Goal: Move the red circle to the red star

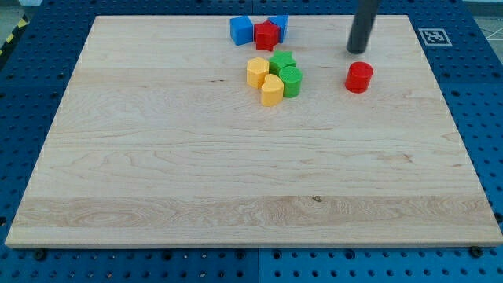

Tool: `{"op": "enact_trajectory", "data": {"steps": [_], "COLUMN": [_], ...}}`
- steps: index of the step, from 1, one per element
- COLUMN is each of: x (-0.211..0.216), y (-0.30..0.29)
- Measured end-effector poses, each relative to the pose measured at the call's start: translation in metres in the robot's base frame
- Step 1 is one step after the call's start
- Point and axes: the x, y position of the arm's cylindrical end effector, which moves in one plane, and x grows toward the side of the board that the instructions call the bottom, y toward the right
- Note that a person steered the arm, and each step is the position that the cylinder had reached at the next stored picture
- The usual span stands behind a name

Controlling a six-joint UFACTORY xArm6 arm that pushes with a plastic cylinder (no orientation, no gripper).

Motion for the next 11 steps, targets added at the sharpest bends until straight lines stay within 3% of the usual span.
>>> {"op": "enact_trajectory", "data": {"steps": [2, 4, 9, 11], "x": [0.058, 0.082, 0.012, 0.003], "y": [0.028, -0.001, -0.084, -0.11]}}
